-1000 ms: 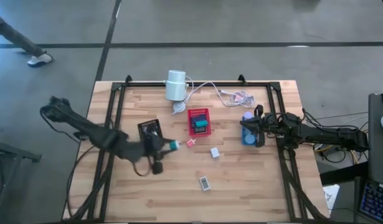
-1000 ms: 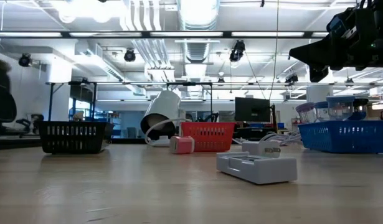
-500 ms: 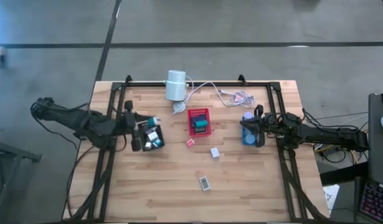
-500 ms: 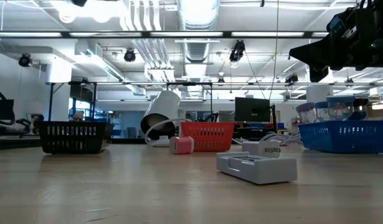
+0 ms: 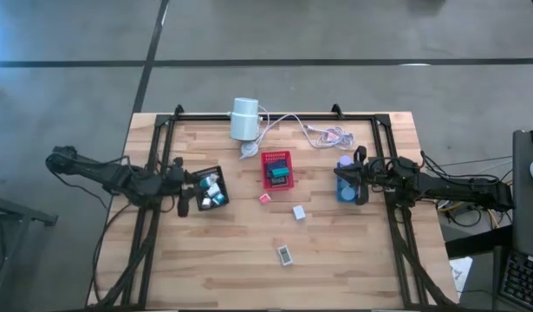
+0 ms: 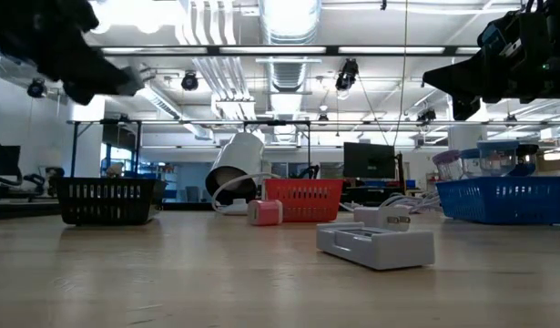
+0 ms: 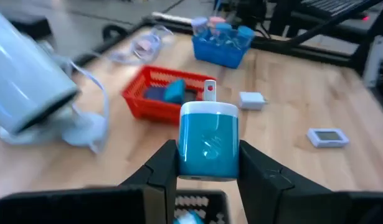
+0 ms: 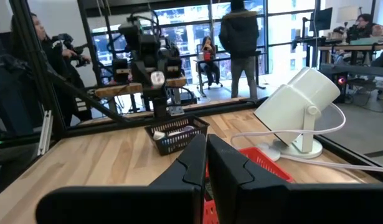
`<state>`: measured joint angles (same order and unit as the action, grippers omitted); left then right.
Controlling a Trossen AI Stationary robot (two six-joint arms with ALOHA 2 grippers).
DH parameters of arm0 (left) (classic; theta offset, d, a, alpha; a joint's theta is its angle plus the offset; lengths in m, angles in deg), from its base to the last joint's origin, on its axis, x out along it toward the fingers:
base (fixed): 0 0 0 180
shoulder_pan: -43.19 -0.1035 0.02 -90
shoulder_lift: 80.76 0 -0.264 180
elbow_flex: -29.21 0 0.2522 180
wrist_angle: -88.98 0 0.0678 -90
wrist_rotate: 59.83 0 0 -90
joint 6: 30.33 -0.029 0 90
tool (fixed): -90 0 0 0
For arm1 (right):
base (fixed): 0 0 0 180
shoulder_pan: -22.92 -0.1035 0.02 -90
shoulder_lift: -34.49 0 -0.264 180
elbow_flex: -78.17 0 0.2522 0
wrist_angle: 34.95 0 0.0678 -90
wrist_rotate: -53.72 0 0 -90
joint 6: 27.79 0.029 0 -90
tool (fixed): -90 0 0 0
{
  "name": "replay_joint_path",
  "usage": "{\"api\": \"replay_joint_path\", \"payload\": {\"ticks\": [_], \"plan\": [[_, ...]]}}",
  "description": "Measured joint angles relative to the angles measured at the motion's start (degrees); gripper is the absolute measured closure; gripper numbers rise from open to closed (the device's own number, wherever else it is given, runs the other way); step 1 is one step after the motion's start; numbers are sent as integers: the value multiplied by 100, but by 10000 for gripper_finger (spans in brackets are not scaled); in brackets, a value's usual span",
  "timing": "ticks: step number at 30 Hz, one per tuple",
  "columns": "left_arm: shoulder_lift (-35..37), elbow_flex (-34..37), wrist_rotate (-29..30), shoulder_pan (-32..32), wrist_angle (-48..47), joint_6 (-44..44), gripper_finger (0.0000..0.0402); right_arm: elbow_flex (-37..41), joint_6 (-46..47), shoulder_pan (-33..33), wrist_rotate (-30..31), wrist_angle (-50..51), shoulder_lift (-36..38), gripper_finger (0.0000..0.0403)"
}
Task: Pick & Place Office items
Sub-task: Put the blue charger adapter into the black basket
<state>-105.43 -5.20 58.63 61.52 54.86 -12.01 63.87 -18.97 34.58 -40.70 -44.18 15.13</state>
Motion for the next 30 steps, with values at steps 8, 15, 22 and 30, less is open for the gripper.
{"api": "replay_joint_path", "payload": {"ticks": [8,15,22,30], "plan": [[131,219,-414,0,-1003,947,285,0,-100,-1,4,-1,0,390],[-207,214,-295,-37,-1087,1605,286,0,-131,0,6,-3,2,390],[-944,224,-258,-107,-1336,2314,286,0,-101,-1,4,-3,2,390],[-1942,225,-260,-109,-1324,2776,287,0,-20,0,4,-3,2,390]]}}
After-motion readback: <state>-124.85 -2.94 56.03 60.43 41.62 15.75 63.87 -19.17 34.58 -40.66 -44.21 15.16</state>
